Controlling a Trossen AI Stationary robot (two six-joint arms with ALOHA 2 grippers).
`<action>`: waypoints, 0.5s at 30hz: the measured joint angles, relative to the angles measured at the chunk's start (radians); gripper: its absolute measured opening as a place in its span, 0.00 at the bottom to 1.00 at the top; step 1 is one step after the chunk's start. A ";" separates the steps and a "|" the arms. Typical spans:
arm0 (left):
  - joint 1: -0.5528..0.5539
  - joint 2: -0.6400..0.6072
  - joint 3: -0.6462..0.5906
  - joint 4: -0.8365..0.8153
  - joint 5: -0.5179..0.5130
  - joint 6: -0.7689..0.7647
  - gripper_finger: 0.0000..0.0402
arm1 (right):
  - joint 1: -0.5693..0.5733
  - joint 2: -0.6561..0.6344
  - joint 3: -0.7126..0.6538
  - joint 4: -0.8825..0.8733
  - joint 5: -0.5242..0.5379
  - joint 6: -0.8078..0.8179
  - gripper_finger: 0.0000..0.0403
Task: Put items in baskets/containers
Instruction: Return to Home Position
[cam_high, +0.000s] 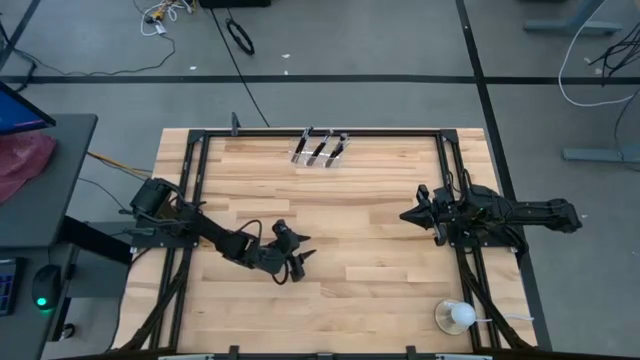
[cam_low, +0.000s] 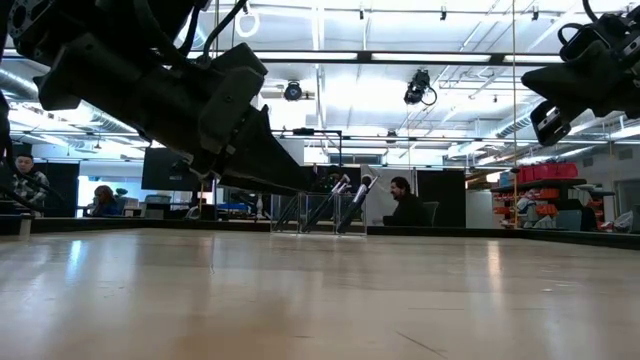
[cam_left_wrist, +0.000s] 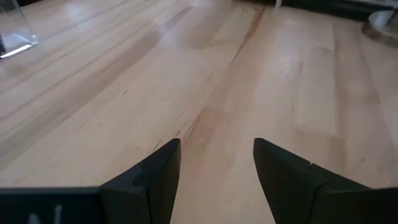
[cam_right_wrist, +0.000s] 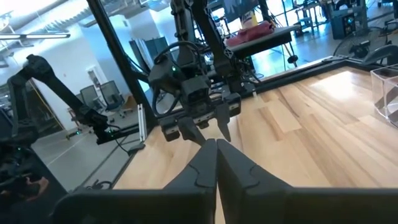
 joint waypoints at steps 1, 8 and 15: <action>0.000 0.000 0.000 0.010 0.006 0.000 0.52 | 0.000 0.000 0.000 0.000 0.000 0.000 0.03; 0.058 -0.006 0.000 0.245 0.254 0.132 0.40 | 0.000 0.000 0.000 0.000 0.000 0.000 0.04; 0.140 -0.143 -0.027 0.261 0.486 0.266 0.03 | 0.000 0.000 0.000 0.001 0.000 0.000 0.04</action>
